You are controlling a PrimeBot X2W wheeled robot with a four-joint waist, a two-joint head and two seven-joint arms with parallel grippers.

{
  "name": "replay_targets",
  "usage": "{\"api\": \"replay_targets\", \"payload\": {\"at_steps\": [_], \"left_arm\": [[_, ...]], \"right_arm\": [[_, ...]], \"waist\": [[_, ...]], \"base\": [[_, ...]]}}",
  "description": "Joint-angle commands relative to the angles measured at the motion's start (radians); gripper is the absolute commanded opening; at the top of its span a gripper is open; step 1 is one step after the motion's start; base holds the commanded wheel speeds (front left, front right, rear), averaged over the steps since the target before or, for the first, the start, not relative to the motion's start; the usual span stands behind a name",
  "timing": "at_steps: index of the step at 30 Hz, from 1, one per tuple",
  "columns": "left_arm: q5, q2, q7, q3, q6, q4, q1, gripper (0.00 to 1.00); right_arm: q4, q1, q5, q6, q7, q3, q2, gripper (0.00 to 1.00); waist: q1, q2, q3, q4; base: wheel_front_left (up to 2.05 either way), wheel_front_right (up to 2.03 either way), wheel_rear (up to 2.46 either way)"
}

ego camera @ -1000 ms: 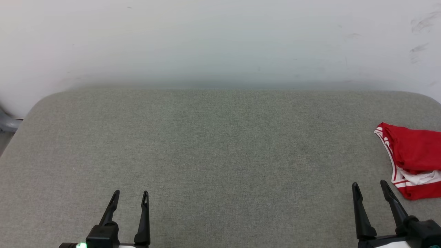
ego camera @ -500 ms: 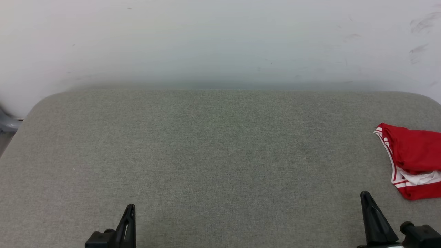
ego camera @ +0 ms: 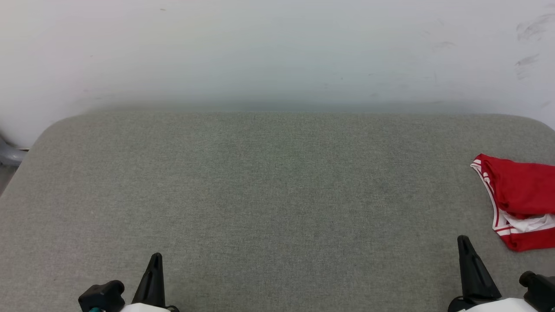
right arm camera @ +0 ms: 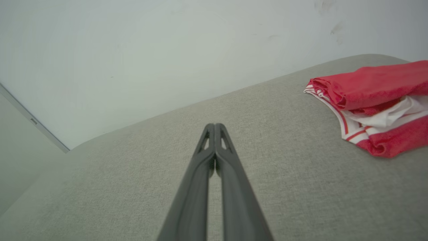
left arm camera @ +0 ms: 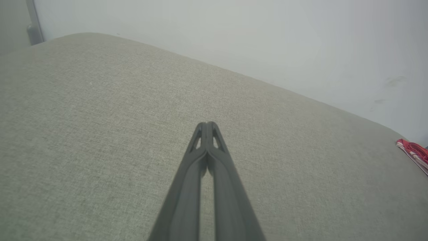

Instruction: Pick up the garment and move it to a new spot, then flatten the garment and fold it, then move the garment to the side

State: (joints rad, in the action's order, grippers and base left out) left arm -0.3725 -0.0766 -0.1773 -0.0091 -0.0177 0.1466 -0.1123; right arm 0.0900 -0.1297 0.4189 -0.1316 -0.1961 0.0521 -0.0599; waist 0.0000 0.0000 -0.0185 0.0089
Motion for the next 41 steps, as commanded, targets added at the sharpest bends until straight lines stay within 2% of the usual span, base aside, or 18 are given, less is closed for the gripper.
{"api": "replay_targets", "payload": {"at_steps": [1, 13, 41], "left_arm": [[-0.053, 0.002, 0.01, 0.01, -0.008, -0.008, 0.031, 0.0], [-0.272, 0.006, 0.061, 0.031, -0.027, 0.011, 0.068, 0.0], [-0.675, 0.014, 0.158, 0.071, -0.064, 0.047, 0.135, 0.0]], "right_arm": [[-0.008, 0.035, 0.057, 0.0, 0.008, -0.002, -0.011, 0.0], [0.021, 0.073, 0.278, 0.0, 0.052, -0.004, -0.018, 0.0], [0.075, 0.144, 0.678, 0.001, 0.144, 0.002, -0.024, 0.0]], "waist": [[0.0, 0.0, 0.0, 0.0], [0.0, 0.0, 0.003, -0.001], [0.0, 0.0, 0.009, -0.004]], "base": [[0.0, 0.0, 0.0], [0.0, 0.0, 0.0], [0.0, 0.0, 0.0]]}}
